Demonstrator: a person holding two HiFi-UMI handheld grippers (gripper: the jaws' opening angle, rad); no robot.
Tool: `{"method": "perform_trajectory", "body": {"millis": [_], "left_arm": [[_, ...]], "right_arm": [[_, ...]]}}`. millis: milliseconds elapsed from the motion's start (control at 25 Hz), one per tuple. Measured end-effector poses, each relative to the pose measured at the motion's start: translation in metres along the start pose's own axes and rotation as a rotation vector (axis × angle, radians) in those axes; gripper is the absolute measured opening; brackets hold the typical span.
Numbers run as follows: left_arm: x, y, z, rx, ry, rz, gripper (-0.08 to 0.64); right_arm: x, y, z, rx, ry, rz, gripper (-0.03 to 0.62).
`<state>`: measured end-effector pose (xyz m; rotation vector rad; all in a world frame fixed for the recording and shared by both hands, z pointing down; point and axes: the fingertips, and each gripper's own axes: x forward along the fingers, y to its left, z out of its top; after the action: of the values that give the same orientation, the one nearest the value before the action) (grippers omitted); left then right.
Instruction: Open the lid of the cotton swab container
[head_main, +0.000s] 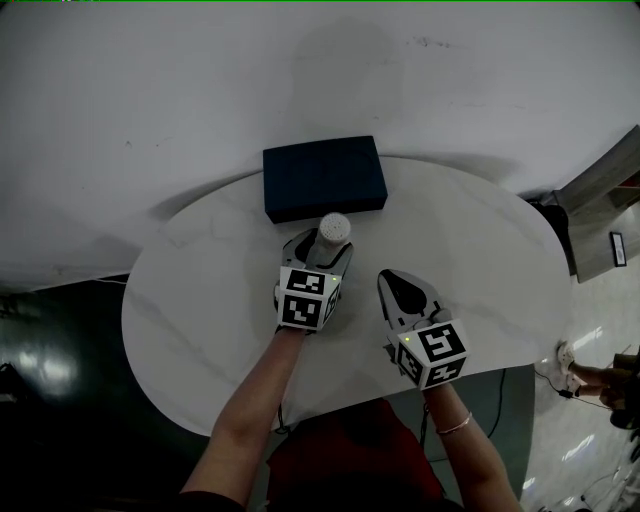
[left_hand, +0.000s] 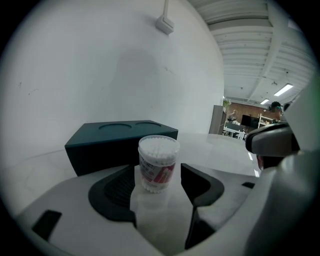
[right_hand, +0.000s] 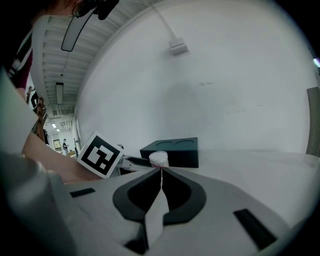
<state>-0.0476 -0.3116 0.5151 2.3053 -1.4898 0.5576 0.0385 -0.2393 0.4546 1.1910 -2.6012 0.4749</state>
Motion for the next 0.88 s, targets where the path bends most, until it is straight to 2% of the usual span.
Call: {"method": "perform_trajectory", "body": {"millis": [400, 880], "left_arm": [[0.009, 0.002, -0.004, 0.042, 0.055, 0.038, 0.265], [0.016, 0.004, -0.007, 0.057, 0.102, 0.069, 0.265]], "right_arm": [[0.007, -0.004, -0.006, 0.017, 0.015, 0.005, 0.017], [0.003, -0.011, -0.011, 0.018, 0.027, -0.004, 0.017]]}}
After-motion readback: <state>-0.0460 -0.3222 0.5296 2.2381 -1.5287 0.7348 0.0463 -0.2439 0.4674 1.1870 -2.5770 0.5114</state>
